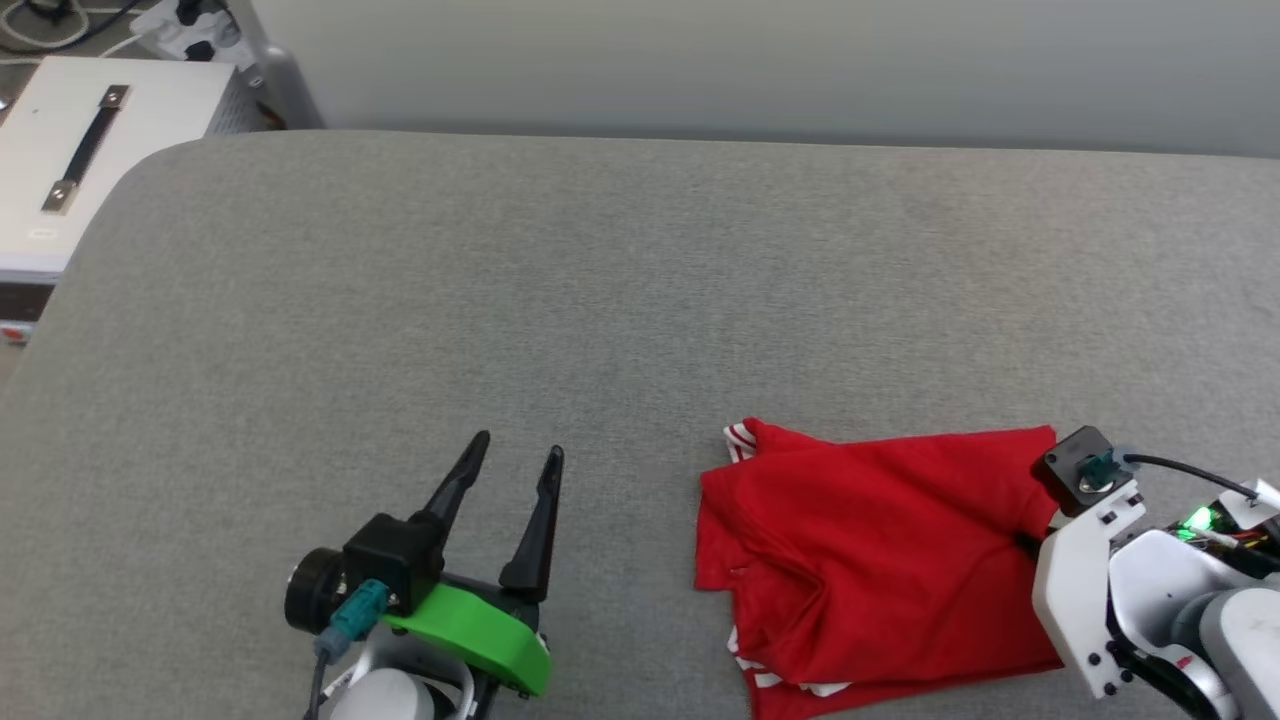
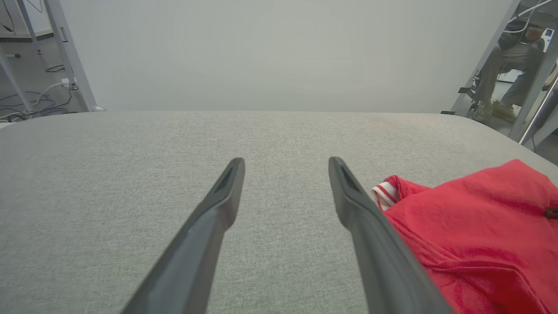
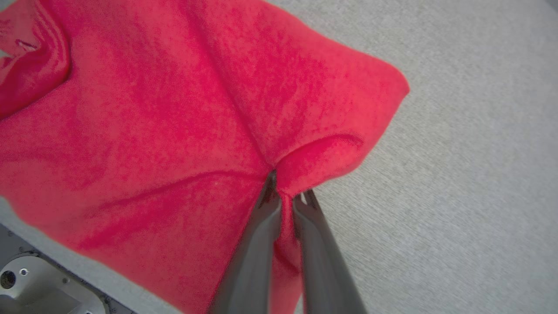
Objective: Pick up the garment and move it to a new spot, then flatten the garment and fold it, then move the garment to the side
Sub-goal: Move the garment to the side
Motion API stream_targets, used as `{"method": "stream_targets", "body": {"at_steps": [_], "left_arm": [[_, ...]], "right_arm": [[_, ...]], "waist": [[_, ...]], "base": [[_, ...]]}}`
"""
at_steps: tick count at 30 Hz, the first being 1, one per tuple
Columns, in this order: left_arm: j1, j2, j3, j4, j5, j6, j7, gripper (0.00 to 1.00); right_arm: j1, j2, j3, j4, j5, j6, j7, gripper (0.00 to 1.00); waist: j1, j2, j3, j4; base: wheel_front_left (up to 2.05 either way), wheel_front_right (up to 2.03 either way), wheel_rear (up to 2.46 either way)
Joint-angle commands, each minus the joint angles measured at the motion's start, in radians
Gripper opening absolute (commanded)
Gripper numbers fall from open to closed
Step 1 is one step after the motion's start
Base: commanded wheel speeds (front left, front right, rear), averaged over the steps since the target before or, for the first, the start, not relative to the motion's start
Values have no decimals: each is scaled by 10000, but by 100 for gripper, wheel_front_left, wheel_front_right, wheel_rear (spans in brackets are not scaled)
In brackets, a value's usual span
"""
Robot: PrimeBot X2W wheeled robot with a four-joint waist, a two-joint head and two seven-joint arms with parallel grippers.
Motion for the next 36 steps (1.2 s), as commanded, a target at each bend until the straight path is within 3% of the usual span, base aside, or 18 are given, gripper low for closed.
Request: {"method": "stream_targets", "body": {"at_steps": [1, 10, 14, 18, 26, 36], "left_arm": [[-66, -8, -186, -26, -59, -31, -57, 100], [-644, -141, -901, -276, 36, -31, -57, 100], [-1135, 10, -1093, -552, 157, -31, -57, 100], [-1615, 183, -1196, -916, 332, -31, -57, 100], [-2820, 669, -1585, -1679, 708, -31, -52, 100], [-3710, 956, -1580, -2666, 828, -23, 235, 100]], "right_arm": [[-258, -422, 166, -230, 198, -15, -164, 0], [-1113, -3939, 1246, -368, 364, -15, -1151, 0], [-1695, -4792, 1320, 151, 266, -15, -1872, 0], [-2264, -4824, 806, 927, -92, -15, -2604, 0], [-3053, -4178, -779, 2829, -957, -15, -3728, 0], [-3583, -3177, -2881, 4391, -2555, -15, -4512, 0]], "waist": [[0, -1, -61, -777], [0, -1, 940, -2218], [0, -1, 1802, -2704], [0, -1, 2716, -3086], [0, -1, 4438, -3481], [0, -1, 5338, -3483]], "base": [[0, 0, 0], [0, 0, 0], [0, 0, 0], [0, 0, 0], [0, 0, 0], [0, 0, 0]]}}
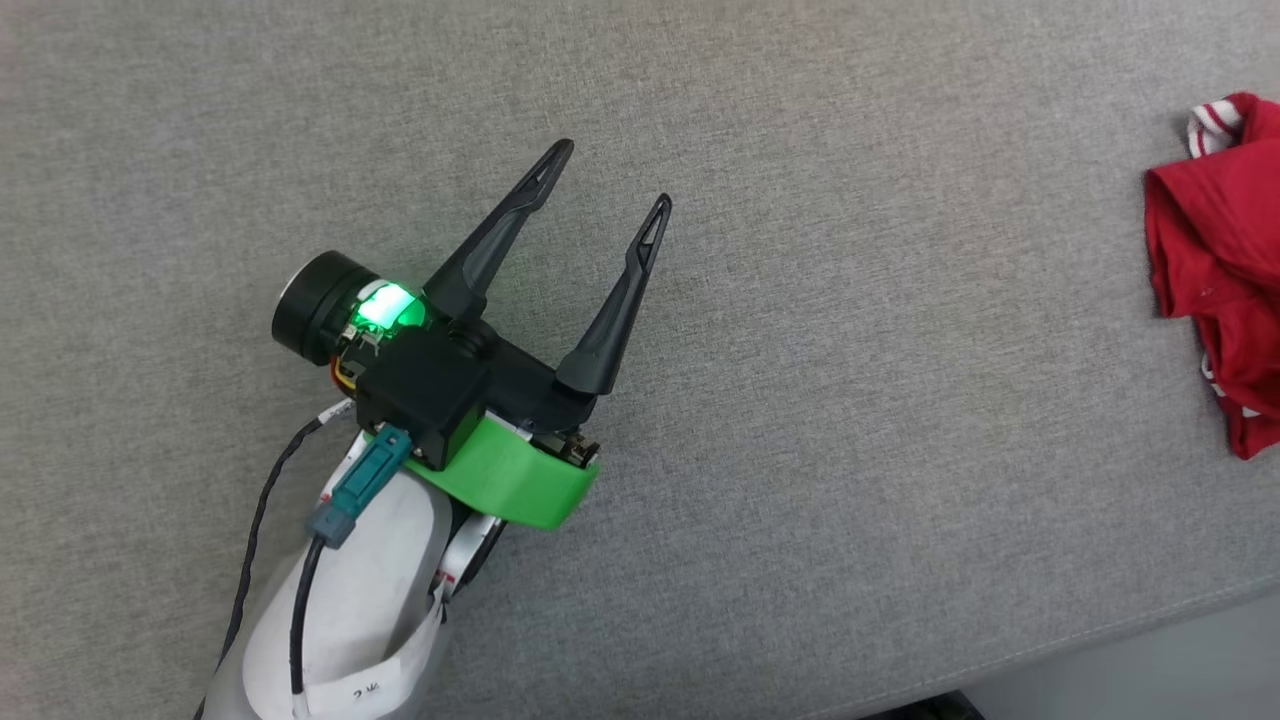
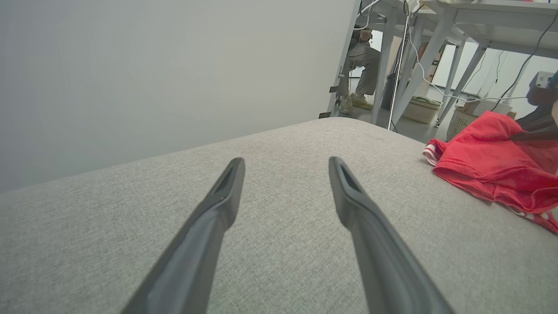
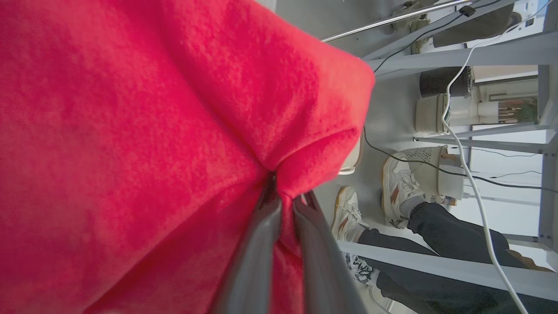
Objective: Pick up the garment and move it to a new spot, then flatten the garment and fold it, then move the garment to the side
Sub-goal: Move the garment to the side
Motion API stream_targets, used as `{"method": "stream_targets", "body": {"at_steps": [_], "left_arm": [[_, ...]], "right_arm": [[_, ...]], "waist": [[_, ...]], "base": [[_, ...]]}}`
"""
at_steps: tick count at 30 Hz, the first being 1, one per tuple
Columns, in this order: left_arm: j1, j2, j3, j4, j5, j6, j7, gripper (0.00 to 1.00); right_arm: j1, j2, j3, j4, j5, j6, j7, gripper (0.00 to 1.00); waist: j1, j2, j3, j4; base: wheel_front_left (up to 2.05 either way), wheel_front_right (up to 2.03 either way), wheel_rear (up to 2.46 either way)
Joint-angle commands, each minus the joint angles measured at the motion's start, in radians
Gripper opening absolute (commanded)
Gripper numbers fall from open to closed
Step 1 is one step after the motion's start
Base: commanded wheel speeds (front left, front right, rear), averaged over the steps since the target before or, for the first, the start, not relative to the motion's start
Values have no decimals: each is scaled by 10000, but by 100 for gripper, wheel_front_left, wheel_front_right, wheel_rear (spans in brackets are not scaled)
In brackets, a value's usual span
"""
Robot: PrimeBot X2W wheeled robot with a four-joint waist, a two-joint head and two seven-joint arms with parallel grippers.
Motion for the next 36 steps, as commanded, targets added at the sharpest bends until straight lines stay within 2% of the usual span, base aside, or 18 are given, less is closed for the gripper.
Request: {"method": "stream_targets", "body": {"at_steps": [1, 5, 7, 8, 14, 20, 29, 36], "left_arm": [[-189, 75, 33, -121, 33, -14, 42, 100], [-220, 121, 43, -285, 4, 17, 88, 100], [-219, 127, 51, -279, -11, 45, 73, 100], [-209, 118, 57, -257, -25, 65, 55, 100], [-27, -52, 85, 171, -216, 148, -111, 100], [562, -236, 435, 916, -540, 331, -240, 100], [1958, -411, 1572, 1436, -942, 539, -261, 100], [2770, -590, 1968, 1856, -954, 585, -262, 100]], "right_arm": [[-224, 94, -215, 105, -206, -17, -100, 0], [-322, 383, -669, 347, -462, -17, -184, 0], [-363, 501, -847, 344, -654, -17, -319, 96], [-371, 542, -917, 329, -784, -17, -410, 100], [-208, 778, -1202, 135, -1068, -17, -580, 100], [78, 1287, -1370, -994, -618, -17, -1037, 100], [1119, 3347, -1547, -3672, 574, -17, -1602, 100], [2740, 5252, -1734, -4925, 794, -17, -2456, 100]], "waist": [[-2, -1, 555, -223], [-2, -1, 579, -145], [-2, -1, 512, -89], [-2, -1, 454, -62], [-2, -1, -285, 204], [-2, -1, -1631, 550], [-2, -1, -3693, 1228], [-2, -1, -4605, 1844]], "base": [[0, 0, 0], [0, 0, 0], [0, 0, 0], [0, 0, 0], [0, 0, 0], [0, 0, 0], [0, 0, 0], [0, 0, 0]]}}
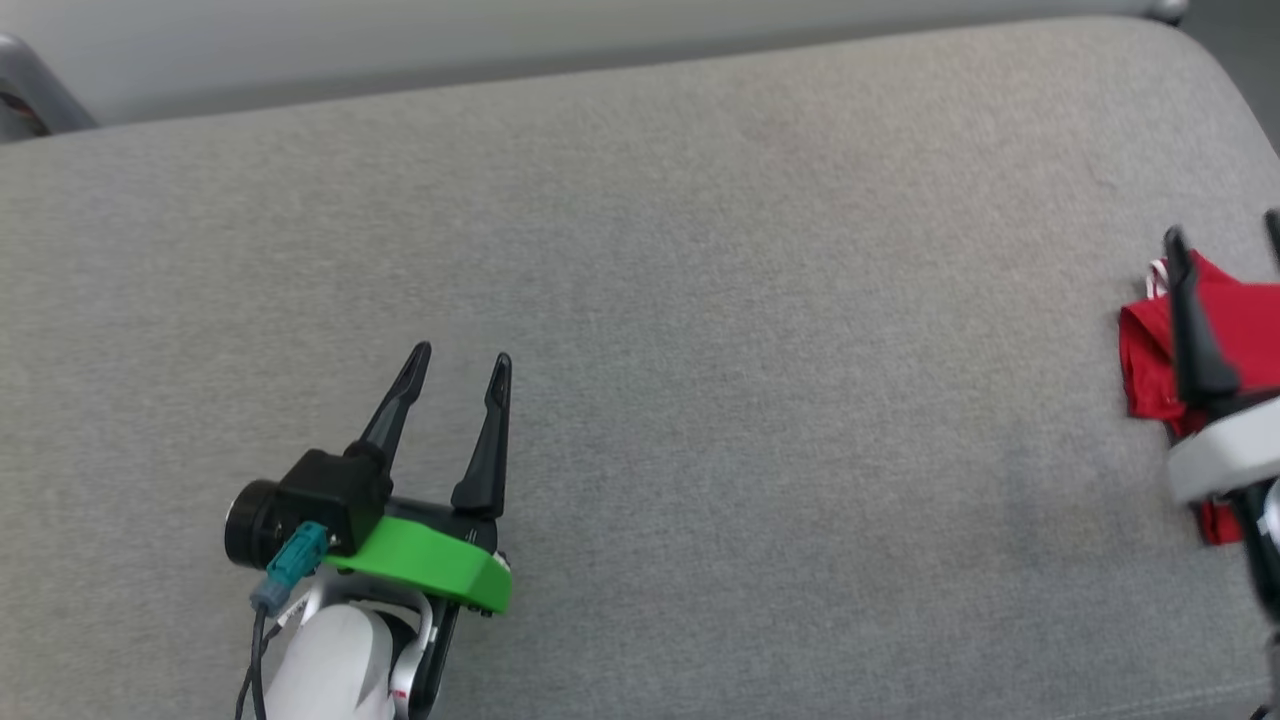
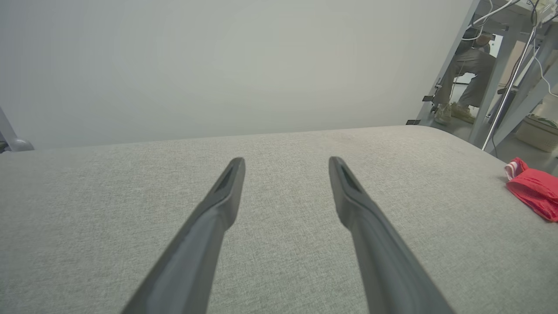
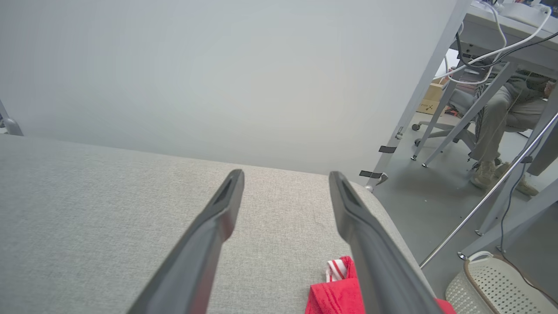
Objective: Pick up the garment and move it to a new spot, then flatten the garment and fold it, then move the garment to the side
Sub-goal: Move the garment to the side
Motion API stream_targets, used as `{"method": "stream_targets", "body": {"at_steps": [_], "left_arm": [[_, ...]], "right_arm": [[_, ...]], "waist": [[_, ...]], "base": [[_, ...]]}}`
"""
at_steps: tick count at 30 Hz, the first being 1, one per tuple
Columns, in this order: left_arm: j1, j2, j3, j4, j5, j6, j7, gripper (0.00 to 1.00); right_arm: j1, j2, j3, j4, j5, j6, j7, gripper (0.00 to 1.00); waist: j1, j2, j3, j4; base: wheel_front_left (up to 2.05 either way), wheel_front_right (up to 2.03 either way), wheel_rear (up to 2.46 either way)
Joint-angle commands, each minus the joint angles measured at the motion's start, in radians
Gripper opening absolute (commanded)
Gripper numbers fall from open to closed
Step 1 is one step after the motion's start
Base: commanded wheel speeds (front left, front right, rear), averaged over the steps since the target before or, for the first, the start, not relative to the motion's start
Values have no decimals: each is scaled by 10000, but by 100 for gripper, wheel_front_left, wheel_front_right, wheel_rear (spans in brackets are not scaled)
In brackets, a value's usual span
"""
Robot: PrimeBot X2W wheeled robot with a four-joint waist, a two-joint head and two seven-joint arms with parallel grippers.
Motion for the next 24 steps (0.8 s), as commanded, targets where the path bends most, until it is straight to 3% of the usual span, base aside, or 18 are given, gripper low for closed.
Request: {"method": "stream_targets", "body": {"at_steps": [1, 4, 11, 24], "left_arm": [[199, -117, 95, 30, 16, 66, -57, 100], [510, -251, 155, 174, 82, 53, -58, 100], [1063, -509, 303, 533, 355, -115, -58, 100], [1802, -997, 1057, 237, 1044, -266, -58, 100]], "right_arm": [[395, 310, -35, -70, 74, -11, -241, 100], [1005, 843, 14, -7, 118, -11, -775, 100], [1905, 1294, 539, 964, 31, -11, -2063, 100], [2518, 2173, 575, 1873, -309, -11, -2753, 100]], "waist": [[1, 0, -1001, 876], [1, 0, -1222, 1103], [1, 0, -1622, 1482], [1, 0, -1923, 1856]], "base": [[0, 0, 0], [0, 0, 0], [0, 0, 0], [0, 0, 0]]}}
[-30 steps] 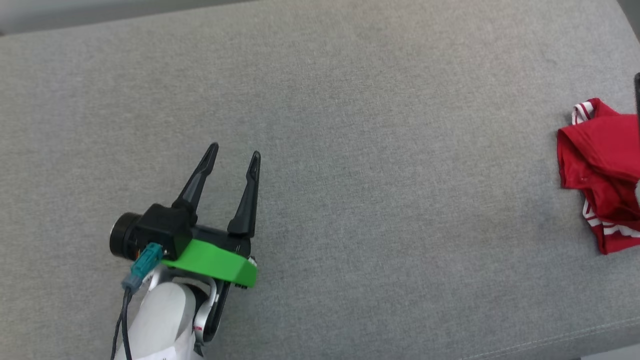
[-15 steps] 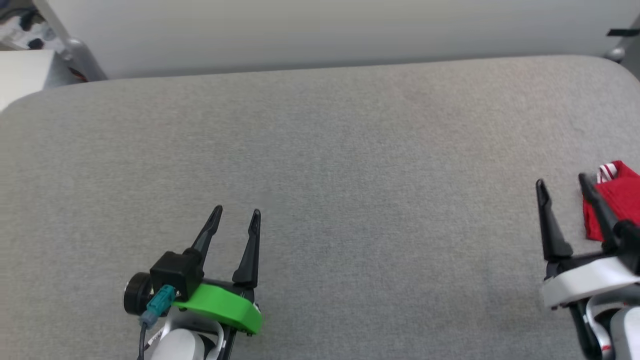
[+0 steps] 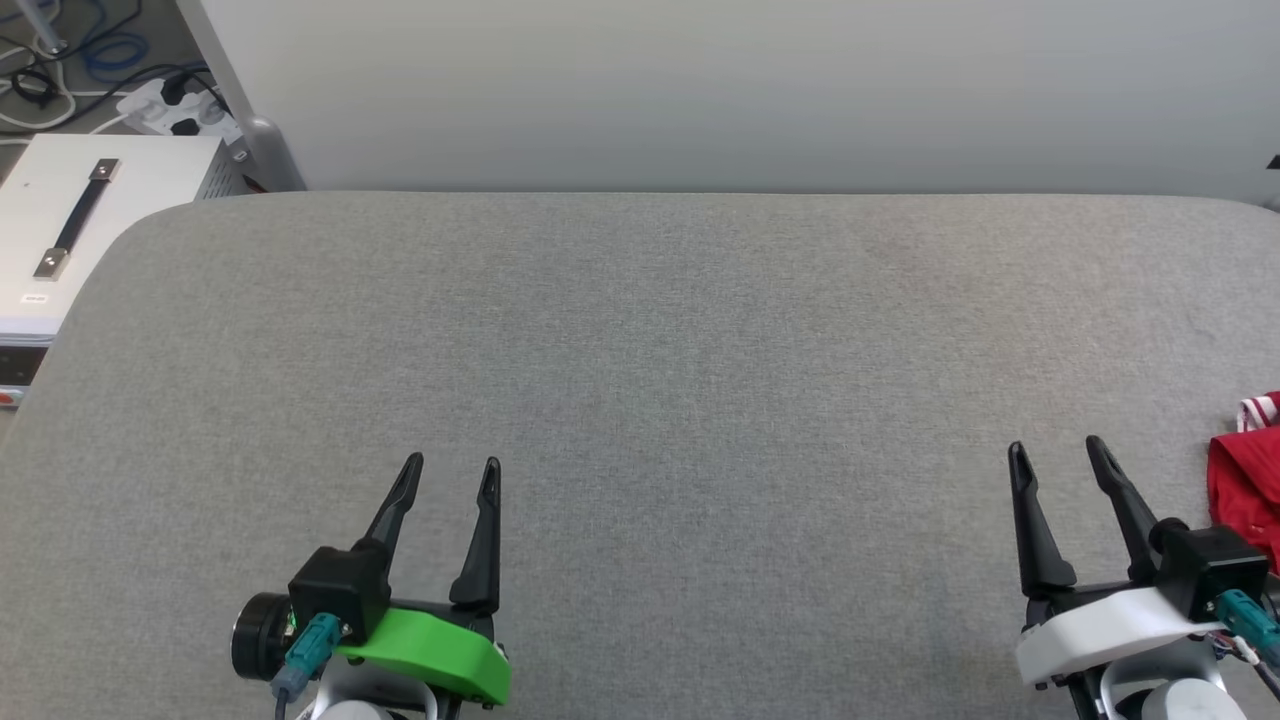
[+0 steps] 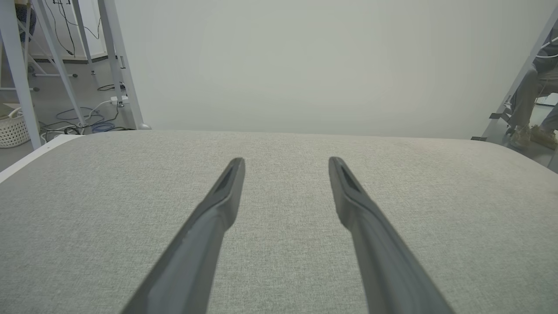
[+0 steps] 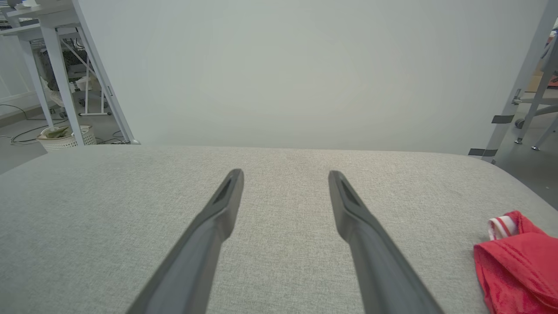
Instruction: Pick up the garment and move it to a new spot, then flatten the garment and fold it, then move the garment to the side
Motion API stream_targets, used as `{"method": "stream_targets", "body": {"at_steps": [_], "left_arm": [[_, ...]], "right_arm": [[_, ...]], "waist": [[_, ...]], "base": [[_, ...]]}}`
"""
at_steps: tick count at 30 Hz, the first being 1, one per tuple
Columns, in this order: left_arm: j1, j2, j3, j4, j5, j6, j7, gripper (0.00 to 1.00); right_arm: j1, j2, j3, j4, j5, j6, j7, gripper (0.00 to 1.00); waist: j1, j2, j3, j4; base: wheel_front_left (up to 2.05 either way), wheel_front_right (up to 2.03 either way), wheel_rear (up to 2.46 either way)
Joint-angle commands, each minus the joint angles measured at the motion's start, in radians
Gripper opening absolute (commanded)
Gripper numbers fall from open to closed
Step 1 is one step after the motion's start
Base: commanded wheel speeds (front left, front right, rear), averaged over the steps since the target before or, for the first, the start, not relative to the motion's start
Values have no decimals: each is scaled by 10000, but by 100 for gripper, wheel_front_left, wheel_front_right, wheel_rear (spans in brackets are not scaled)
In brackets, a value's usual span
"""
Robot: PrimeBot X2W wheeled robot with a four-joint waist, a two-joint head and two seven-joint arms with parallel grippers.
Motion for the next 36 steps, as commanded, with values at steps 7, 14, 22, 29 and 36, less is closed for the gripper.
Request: {"method": "stream_targets", "body": {"at_steps": [7, 14, 22, 29, 36], "left_arm": [[219, -144, 195, -140, 74, -189, -57, 100], [293, -167, 270, -171, 222, -248, -57, 100], [330, -171, 201, -132, 173, -299, -57, 100], [370, -172, 179, -88, 31, -306, -57, 100], [355, -173, 159, -243, -16, -315, -57, 100]], "right_arm": [[138, -13, -89, 223, -170, -9, -104, 100], [134, 17, -201, 313, -157, -9, -113, 100], [153, 26, -236, 308, -127, -9, -115, 100], [239, 16, -228, 251, -59, -9, -115, 100], [250, 43, -204, 225, -79, -9, -116, 100]], "waist": [[1, 0, -84, 118], [1, 0, -190, 46], [1, 0, -259, -17], [1, 0, -335, -6], [1, 0, -254, 33]], "base": [[0, 0, 0], [0, 0, 0], [0, 0, 0], [0, 0, 0], [0, 0, 0]]}}
